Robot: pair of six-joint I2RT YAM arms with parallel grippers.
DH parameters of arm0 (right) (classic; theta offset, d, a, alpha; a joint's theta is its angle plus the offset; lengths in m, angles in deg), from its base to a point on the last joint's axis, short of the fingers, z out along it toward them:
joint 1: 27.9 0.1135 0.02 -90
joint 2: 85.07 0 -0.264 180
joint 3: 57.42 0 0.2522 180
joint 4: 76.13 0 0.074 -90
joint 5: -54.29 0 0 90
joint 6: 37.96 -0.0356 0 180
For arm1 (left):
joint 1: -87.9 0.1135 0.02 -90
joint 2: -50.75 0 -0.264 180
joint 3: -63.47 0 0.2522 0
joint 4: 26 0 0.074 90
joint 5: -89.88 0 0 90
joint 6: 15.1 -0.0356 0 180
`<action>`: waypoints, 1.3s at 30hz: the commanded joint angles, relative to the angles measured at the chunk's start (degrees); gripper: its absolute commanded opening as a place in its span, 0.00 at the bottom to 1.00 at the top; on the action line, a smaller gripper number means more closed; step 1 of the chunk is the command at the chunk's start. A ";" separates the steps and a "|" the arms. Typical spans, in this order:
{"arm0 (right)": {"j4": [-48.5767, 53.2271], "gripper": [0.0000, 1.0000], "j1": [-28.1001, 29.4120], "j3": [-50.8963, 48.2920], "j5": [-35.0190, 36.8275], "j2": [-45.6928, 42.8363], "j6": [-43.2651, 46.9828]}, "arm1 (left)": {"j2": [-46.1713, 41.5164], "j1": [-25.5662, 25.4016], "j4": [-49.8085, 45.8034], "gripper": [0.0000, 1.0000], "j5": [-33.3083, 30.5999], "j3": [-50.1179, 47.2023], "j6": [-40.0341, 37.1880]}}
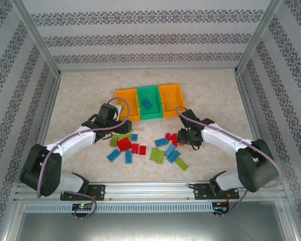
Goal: Sort the legos into containers by color
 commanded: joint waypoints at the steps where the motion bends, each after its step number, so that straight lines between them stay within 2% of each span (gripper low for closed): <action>1: 2.63 0.58 -0.71 -0.50 3.43 -0.04 0.06 | 0.94 -1.04 1.60 0.87 -0.05 1.69 -0.68; 12: 2.21 0.59 2.99 -0.14 3.01 -5.04 -2.80 | 0.41 -1.35 2.02 0.87 -0.40 0.81 -0.62; 19: 0.63 0.59 3.38 -0.41 2.77 -1.47 -2.92 | 0.49 -1.36 2.26 0.87 -0.21 0.53 -0.72; 26: -0.96 0.55 2.08 -0.11 3.48 3.45 -1.12 | -0.07 -1.43 1.98 0.87 -0.31 0.40 -0.76; 32: -2.28 0.48 0.98 -0.06 3.29 4.07 0.08 | -0.61 -1.40 1.96 0.87 -0.70 0.12 -0.79; 39: -3.78 0.31 0.40 0.55 1.65 5.08 2.06 | -0.29 -1.46 1.95 0.87 -0.69 0.17 -0.76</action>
